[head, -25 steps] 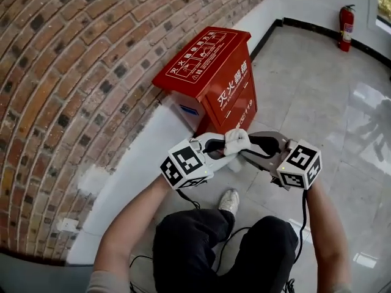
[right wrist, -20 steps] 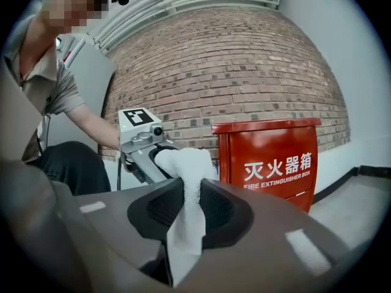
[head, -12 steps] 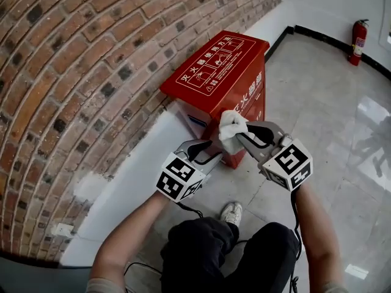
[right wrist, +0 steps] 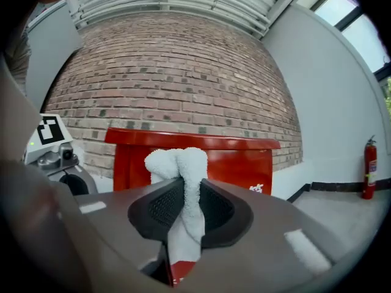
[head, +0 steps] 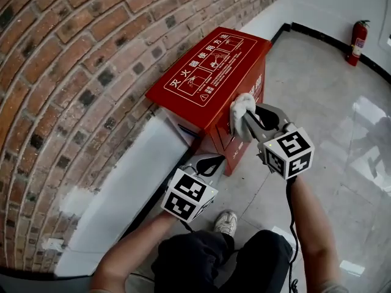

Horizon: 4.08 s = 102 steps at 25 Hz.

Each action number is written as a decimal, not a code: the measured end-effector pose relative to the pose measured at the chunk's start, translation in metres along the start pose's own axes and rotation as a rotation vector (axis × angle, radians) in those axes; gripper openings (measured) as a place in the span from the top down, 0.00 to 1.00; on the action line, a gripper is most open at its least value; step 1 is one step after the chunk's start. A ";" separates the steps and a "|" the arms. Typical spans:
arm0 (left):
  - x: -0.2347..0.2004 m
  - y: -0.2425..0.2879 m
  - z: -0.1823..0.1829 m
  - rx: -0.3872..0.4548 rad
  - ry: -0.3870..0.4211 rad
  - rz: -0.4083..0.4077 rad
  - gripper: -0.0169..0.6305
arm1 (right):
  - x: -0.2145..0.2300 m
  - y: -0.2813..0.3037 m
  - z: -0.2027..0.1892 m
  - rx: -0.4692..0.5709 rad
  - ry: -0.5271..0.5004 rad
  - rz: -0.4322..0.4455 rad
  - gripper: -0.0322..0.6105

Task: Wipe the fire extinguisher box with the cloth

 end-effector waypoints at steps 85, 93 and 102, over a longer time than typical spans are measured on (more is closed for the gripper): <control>-0.027 0.086 -0.152 -0.375 -0.226 -0.038 0.97 | 0.134 0.086 -0.270 -0.457 0.383 -0.395 0.80; -0.018 0.093 -0.155 -0.363 -0.255 -0.045 0.97 | 0.082 0.072 -0.279 -0.470 0.428 -0.221 0.80; 0.005 0.090 -0.139 -0.345 -0.198 -0.008 0.97 | -0.021 0.035 -0.234 -0.364 0.384 0.006 0.81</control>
Point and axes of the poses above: the fingertips, and each gripper's own axes: y forward along the fingers, x to its right, z out of its top, the point moved 8 cm from there along -y, backward along the fingers, and after that the axes turned 7 degrees about -y, right-handed, at the moved point
